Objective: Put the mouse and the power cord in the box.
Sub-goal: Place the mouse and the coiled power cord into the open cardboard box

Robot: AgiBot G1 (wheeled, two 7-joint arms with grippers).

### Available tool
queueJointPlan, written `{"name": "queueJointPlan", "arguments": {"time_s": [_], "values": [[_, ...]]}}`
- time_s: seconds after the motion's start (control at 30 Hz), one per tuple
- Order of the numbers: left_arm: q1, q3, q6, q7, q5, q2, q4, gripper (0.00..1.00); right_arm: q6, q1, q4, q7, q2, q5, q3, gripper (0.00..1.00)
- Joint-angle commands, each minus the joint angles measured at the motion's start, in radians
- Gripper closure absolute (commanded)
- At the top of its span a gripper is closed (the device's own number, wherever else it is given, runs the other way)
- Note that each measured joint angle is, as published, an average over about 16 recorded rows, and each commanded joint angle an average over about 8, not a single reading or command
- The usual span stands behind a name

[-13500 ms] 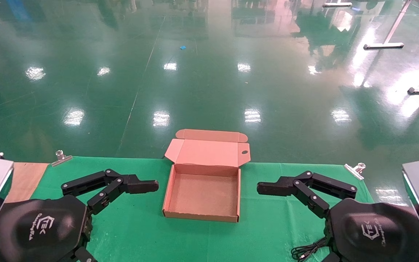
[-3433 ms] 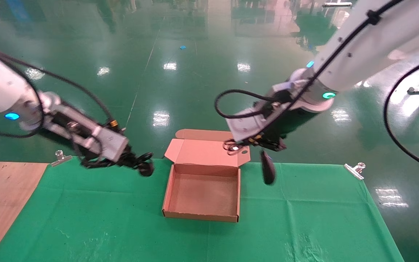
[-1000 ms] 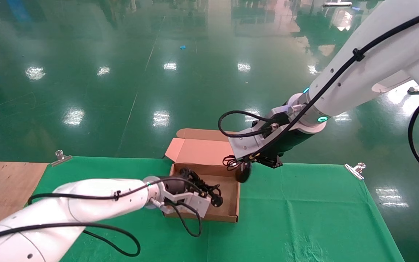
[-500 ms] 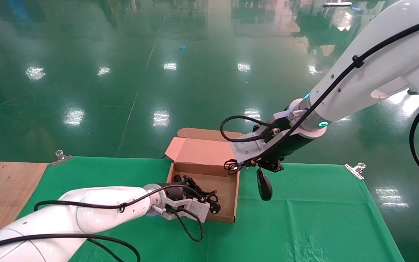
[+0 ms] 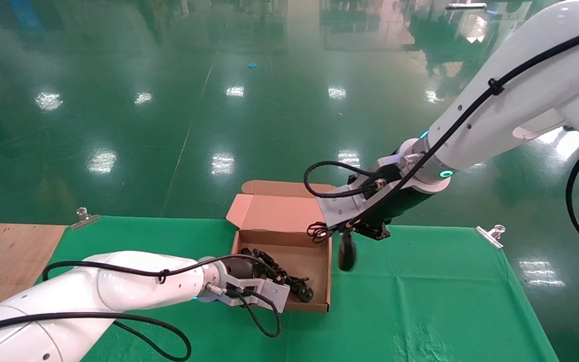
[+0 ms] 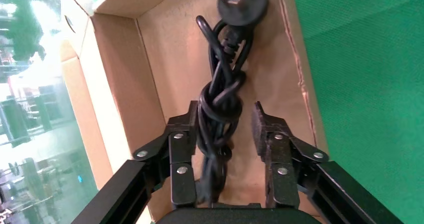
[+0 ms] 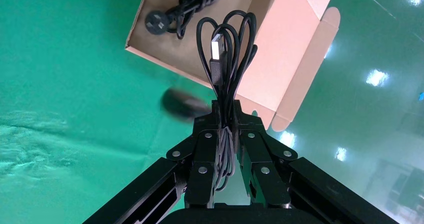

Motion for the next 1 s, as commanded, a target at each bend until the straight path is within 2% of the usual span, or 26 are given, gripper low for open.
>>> {"name": "queueJointPlan", "arguments": {"time_s": [0.03,0.57,0.83,1.0], "values": [[-0.001,0.005,-0.001,0.003,-0.011,0.0,0.003,0.0,0.0,-0.002,0.001,0.0,0.0,0.001,0.0,1.0],[-0.088,-0.077,0.177,0.238,-0.191,-0.039,0.12,0.0,0.026,0.014,0.029,0.02,-0.031,0.004,-0.001,1.0],[-0.143,-0.138,0.29,0.351,-0.275,-0.125,0.179,0.0,0.108,-0.018,0.055,0.018,-0.05,0.002,-0.025,1.0],[-0.165,-0.18,0.385,0.4,-0.339,-0.2,0.192,0.0,0.206,-0.058,0.092,0.021,-0.055,0.0,-0.049,1.0]]}}
